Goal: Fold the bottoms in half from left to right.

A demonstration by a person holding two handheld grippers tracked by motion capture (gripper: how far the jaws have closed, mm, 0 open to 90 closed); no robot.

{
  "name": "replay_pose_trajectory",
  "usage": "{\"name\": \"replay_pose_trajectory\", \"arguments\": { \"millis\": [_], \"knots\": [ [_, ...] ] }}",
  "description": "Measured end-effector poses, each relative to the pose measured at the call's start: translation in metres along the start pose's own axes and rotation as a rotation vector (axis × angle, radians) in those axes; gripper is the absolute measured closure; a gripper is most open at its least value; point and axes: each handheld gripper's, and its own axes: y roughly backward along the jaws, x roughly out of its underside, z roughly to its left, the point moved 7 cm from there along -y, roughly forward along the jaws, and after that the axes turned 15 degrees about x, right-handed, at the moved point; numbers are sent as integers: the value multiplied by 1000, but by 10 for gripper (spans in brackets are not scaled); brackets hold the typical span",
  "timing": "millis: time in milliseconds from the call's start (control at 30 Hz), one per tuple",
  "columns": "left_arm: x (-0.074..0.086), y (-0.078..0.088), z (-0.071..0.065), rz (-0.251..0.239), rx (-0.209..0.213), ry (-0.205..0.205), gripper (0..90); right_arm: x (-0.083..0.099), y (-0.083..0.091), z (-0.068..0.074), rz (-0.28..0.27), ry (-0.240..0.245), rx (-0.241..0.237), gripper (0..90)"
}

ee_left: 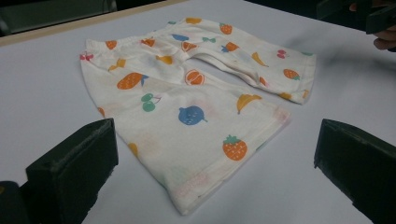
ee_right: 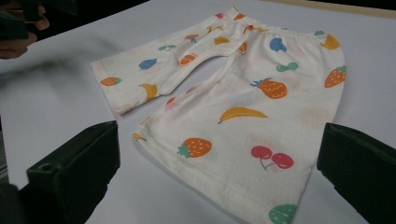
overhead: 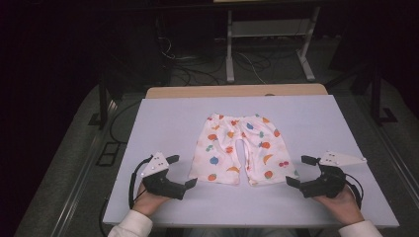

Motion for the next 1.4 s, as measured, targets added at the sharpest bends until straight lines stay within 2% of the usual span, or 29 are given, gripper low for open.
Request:
{"name": "replay_pose_trajectory", "arguments": {
  "millis": [200, 733, 1200, 1400],
  "knots": [
    [0, 0, -1, 3, 3, -1, 0, -1, 1, -2, -6, 4, 19, 0],
    [1, -1, -2, 1, 12, 3, 0, -3, 2, -2, -11, 13, 16, 0],
    [2, -2, -2, 7, 15, 5, 0, -6, -1, 5, 7, 36, 10, 0],
    [2, -2, -3, 8, 21, 3, 0, -13, -4, 7, 4, 50, 9, 0]
  ]
}}
